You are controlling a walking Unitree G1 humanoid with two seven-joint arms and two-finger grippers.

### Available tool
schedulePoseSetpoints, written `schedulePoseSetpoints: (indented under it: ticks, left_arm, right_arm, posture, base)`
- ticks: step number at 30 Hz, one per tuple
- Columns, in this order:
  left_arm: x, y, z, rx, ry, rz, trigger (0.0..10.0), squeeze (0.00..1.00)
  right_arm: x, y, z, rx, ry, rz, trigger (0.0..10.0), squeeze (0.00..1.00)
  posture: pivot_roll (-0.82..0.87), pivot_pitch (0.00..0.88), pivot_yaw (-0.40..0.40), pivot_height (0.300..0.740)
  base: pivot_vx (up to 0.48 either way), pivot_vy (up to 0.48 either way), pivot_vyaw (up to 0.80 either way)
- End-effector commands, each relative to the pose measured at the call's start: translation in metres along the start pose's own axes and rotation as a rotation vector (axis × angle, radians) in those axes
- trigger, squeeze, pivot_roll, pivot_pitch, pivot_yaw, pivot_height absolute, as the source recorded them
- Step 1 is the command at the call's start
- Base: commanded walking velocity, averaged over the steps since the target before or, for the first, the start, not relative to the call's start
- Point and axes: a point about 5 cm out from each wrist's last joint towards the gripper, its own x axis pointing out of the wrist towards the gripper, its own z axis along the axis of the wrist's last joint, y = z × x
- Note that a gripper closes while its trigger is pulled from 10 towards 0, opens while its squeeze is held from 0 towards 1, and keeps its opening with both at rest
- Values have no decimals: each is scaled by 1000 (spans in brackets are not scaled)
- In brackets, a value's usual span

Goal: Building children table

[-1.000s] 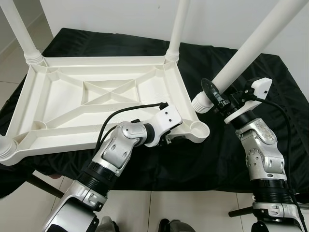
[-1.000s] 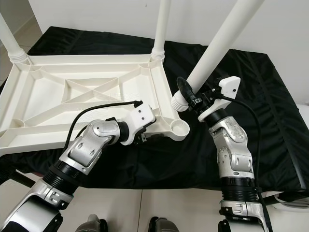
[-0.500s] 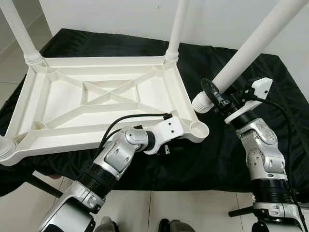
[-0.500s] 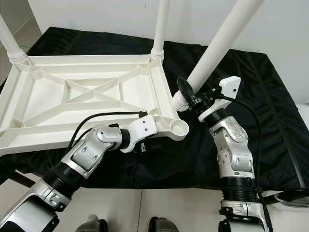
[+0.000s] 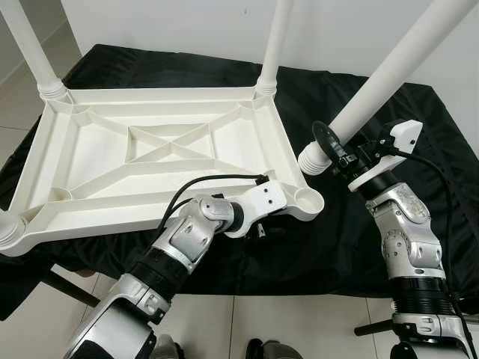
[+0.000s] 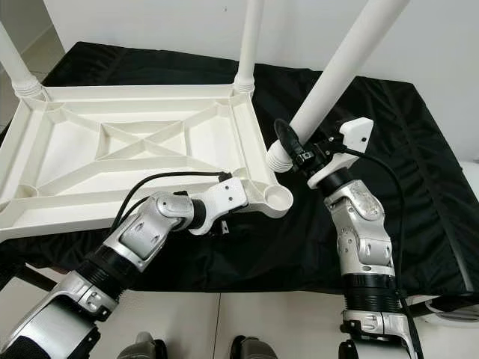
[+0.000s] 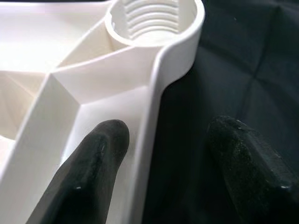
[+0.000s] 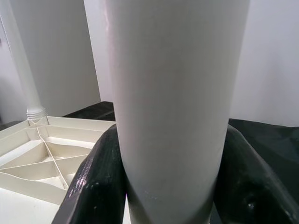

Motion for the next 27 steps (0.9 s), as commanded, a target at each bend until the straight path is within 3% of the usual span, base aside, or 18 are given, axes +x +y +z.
schedulePoseSetpoints:
  ticks: [1,3,4,5,6,7,8,9,10,12,23,27]
  left_arm:
    - [2,3,-1,-19,4,57,10000,0]
    - [2,3,-1,-19,6,57,10000,0]
    - [2,3,-1,-19,5,56,8706,0]
    - [2,3,-1,-19,5,56,8706,0]
    - [2,3,-1,-18,5,53,5765,0]
    - [2,3,-1,-18,5,53,5765,0]
    - [2,3,-1,-18,5,53,6510,0]
    - [2,3,-2,-18,6,51,4980,0]
    - [2,3,-2,-18,6,51,4980,0]
    - [2,3,-3,-18,8,43,0,0]
    - [-1,5,-11,-14,28,47,0,0]
    - [-11,9,-22,-17,55,63,0,0]
  right_arm:
    - [1,0,6,-26,-24,9,10000,0]
    - [1,0,6,-26,-24,10,10000,0]
    - [1,0,6,-26,-24,11,10000,0]
    - [1,0,6,-26,-24,11,10000,0]
    - [1,0,6,-25,-24,10,10000,0]
    - [1,0,6,-25,-24,10,10000,0]
    - [1,0,6,-25,-24,10,10000,0]
    - [1,0,6,-25,-24,10,10000,0]
    - [1,0,6,-25,-24,10,10000,0]
    - [1,0,7,-26,-25,9,10000,0]
    - [0,0,7,-24,-24,10,10000,0]
    - [1,2,7,-10,-20,27,10000,0]
  posture:
    - [-7,115,-42,740]
    - [-7,115,-42,740]
    - [-7,114,-41,740]
    - [-7,114,-41,740]
    - [-8,114,-41,740]
    - [-8,114,-41,740]
    - [-8,114,-41,740]
    - [-8,114,-41,740]
    - [-8,114,-41,740]
    - [-10,115,-40,740]
    - [-12,115,-40,740]
    - [-10,119,-50,740]
  base:
    - [0,0,0]
    - [0,0,0]
    - [0,0,0]
    - [0,0,0]
    - [0,0,0]
    - [0,0,0]
    - [0,0,0]
    - [0,0,0]
    - [0,0,0]
    - [0,0,0]
    - [0,0,0]
    - [0,0,0]
